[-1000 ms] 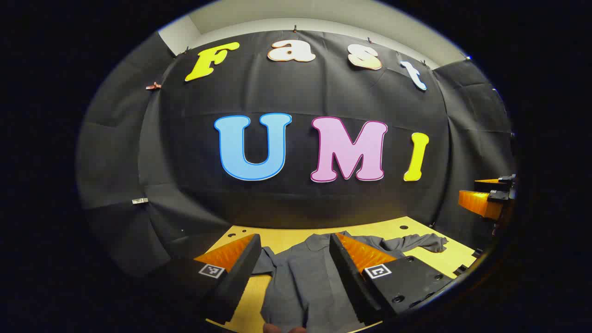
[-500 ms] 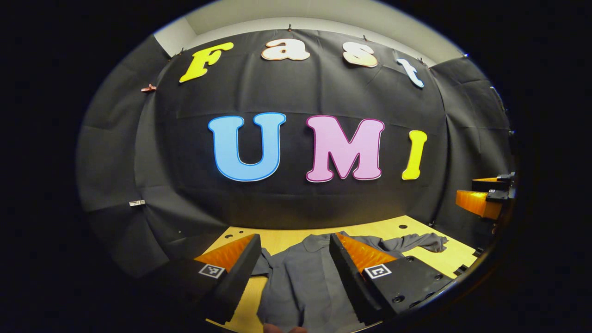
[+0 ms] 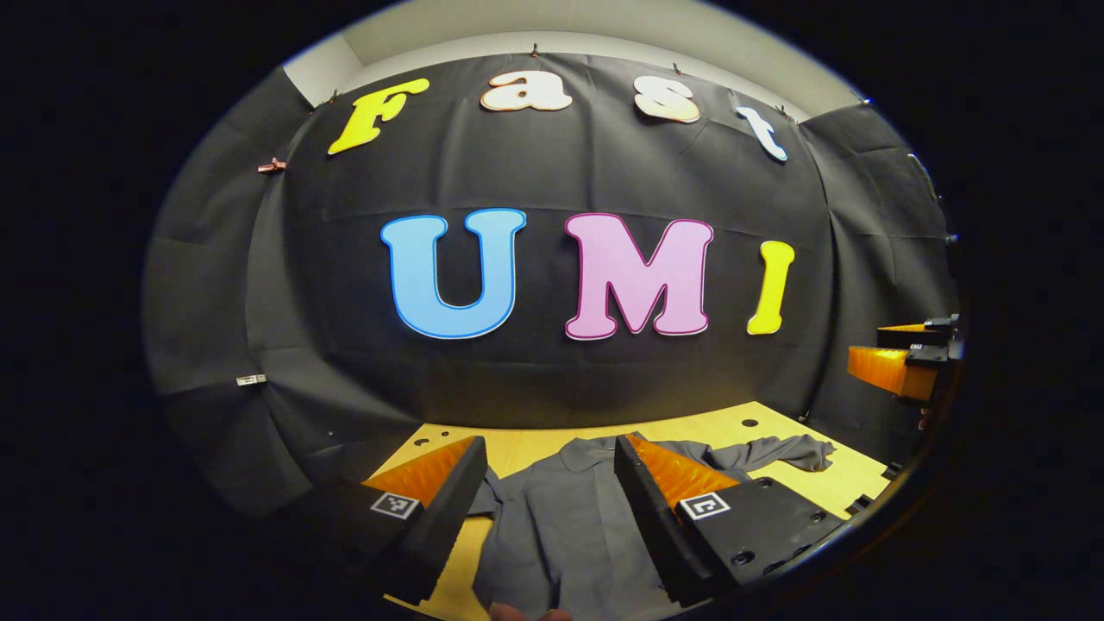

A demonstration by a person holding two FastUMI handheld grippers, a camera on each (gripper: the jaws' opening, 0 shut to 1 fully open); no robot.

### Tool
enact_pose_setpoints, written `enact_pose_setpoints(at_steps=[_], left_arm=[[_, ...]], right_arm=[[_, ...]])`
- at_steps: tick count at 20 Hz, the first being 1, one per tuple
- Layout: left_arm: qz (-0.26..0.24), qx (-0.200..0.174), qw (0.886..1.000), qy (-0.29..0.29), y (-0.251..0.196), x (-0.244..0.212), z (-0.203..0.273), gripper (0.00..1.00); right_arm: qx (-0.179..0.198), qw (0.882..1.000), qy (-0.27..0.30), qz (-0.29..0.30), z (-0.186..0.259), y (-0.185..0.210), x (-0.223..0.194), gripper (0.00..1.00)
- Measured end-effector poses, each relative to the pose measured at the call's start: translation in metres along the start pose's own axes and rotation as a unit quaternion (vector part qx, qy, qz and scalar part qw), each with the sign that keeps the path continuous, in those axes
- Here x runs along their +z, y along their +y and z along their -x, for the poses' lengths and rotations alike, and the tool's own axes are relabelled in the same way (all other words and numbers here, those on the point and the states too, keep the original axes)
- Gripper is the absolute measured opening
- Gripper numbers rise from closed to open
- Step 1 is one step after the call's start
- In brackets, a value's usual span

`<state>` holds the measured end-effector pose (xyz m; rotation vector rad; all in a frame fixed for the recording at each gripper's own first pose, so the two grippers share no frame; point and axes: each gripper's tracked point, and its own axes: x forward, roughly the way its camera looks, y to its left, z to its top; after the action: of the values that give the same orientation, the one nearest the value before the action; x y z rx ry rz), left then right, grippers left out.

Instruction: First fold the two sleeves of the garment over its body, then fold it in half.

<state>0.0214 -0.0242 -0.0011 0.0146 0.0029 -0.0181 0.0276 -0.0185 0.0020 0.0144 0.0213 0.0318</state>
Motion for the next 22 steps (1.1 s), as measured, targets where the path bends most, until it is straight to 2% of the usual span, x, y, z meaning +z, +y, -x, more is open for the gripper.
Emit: enact_pose_setpoints(at_steps=[5, 10, 14, 22], left_arm=[[0.007, -0.004, 1.000, 0.004, -0.018, -0.006, -0.007, 0.94], [0.006, -0.010, 1.000, 0.012, -0.046, -0.012, -0.015, 0.94], [0.004, -0.009, 1.000, 0.023, -0.070, -0.017, -0.022, 0.94], [-0.005, 0.007, 0.998, 0.055, -0.118, -0.033, -0.036, 0.94]], right_arm=[[-0.050, 0.995, 0.068, -0.045, -0.027, -0.063, -0.020, 0.98], [-0.094, 0.987, 0.130, -0.034, -0.065, -0.143, -0.068, 0.98], [-0.108, 0.980, 0.167, -0.018, -0.094, -0.189, -0.115, 0.98], [-0.103, 0.963, 0.247, -0.016, -0.145, -0.245, -0.220, 0.98]])
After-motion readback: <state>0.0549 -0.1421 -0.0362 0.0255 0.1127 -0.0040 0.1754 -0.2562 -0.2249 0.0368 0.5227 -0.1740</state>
